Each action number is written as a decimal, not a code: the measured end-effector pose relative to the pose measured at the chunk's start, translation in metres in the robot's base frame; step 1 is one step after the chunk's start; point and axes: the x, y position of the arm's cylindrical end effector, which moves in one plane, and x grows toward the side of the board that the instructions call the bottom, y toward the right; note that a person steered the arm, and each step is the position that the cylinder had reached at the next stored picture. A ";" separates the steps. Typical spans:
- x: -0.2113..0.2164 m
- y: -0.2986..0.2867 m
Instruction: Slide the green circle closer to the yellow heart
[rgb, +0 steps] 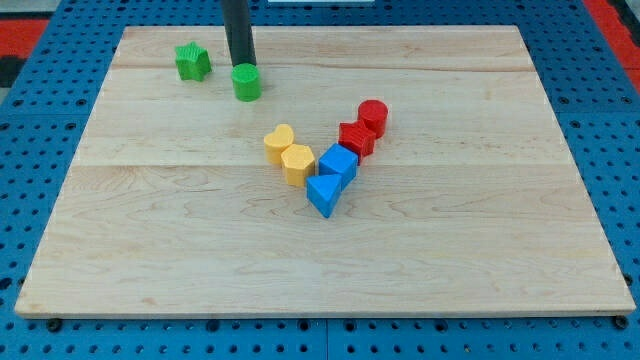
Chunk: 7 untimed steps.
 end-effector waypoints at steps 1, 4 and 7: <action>0.013 0.003; 0.043 0.007; 0.044 -0.040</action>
